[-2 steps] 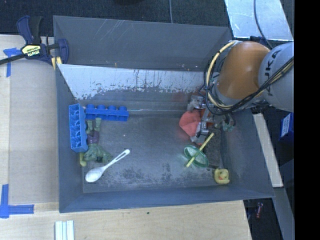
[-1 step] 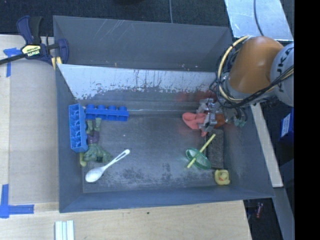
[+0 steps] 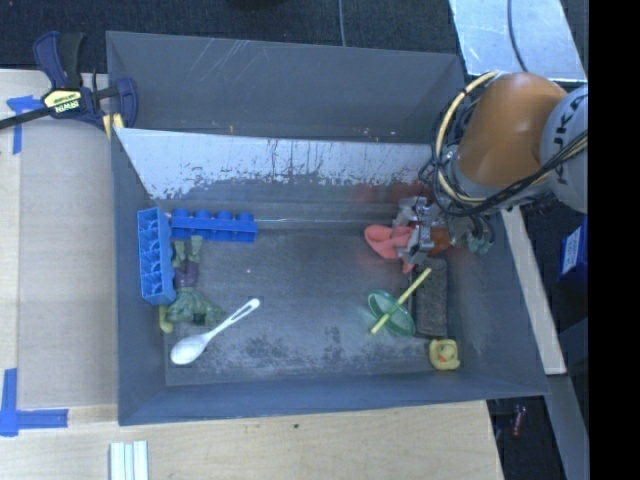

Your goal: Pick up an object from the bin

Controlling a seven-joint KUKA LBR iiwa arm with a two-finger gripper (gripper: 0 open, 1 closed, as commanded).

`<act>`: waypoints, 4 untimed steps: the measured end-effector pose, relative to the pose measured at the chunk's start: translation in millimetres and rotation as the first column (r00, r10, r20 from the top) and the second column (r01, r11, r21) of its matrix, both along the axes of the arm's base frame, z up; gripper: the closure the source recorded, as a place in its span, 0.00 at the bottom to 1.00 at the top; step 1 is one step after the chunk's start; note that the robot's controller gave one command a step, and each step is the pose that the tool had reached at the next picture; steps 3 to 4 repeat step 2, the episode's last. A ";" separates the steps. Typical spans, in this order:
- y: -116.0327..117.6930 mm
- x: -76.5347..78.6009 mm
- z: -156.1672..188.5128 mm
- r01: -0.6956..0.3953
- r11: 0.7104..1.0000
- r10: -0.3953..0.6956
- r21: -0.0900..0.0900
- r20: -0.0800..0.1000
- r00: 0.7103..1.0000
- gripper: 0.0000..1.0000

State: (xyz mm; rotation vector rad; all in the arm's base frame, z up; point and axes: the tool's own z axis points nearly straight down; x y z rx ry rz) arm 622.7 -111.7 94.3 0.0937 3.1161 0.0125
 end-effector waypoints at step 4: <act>13.5 -16.1 150.9 0.009 1.000 -0.009 0.000 -0.005 1.000 1.00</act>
Offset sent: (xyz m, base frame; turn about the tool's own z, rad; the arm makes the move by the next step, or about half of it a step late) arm -0.0172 0.0181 0.1582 0.0121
